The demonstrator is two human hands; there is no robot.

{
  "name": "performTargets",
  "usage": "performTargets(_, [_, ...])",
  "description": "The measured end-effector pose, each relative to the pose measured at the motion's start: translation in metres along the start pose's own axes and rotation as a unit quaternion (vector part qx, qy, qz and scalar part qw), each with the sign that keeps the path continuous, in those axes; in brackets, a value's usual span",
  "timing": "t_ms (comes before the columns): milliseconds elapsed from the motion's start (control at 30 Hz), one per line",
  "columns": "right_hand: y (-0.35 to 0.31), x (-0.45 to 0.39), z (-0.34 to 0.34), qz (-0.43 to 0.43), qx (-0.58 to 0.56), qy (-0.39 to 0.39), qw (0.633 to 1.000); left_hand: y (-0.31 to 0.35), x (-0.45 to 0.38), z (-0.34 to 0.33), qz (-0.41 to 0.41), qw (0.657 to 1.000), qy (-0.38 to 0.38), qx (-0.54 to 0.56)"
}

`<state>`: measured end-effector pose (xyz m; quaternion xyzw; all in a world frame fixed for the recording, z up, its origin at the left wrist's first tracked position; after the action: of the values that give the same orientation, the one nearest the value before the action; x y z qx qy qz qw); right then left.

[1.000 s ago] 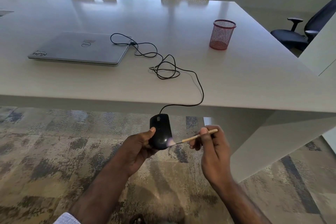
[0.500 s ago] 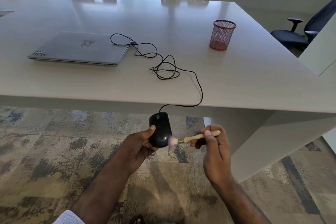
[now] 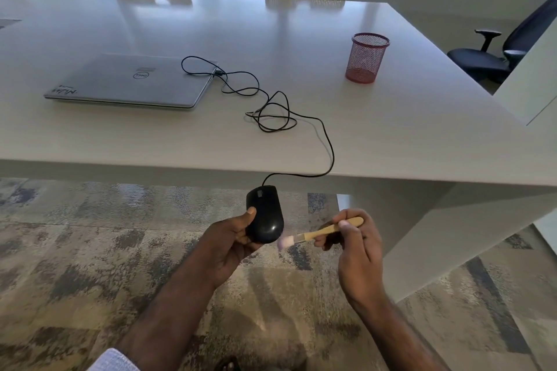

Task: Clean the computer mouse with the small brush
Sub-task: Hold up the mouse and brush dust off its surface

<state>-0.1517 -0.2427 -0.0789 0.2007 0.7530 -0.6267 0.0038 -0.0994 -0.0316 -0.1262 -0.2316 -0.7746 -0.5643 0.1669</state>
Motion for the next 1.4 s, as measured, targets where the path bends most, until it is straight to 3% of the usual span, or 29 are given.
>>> performTargets(167, [-0.007,-0.004,0.003,0.024,-0.011,0.051,0.998,-0.001,-0.001,-0.002,0.001,1.0,-0.02,0.013])
performTargets(467, [-0.001,0.008,-0.006,0.008,0.015,-0.001,1.0,-0.002,-0.005,0.002,-0.014,1.0,-0.011,0.0])
performTargets(700, [-0.014,0.003,-0.004,0.045,0.007,0.046,0.998,-0.003,-0.003,0.001,-0.004,1.0,-0.019,0.023])
performTargets(933, [0.0,0.013,-0.01,0.001,0.003,-0.001,1.0,-0.004,-0.003,0.004,0.007,0.999,-0.008,0.051])
performTargets(1133, [-0.011,0.01,-0.01,0.048,0.016,0.021,0.998,-0.004,-0.001,0.003,0.008,0.999,-0.004,0.049])
performTargets(1400, [-0.003,0.021,-0.017,0.048,0.055,-0.049,0.996,-0.003,-0.003,0.002,0.016,0.997,-0.004,0.073])
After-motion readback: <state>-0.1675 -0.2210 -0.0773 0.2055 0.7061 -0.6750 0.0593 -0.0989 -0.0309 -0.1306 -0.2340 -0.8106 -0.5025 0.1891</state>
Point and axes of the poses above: each hand's wrist, its own x-axis away from the middle knuckle, its own z-axis out of the back of the hand, y = z × x, the point moved 5 cm from there along -x, towards the middle knuckle, and after that the axes turned 8 degrees about -x, right-handed, at the moved point
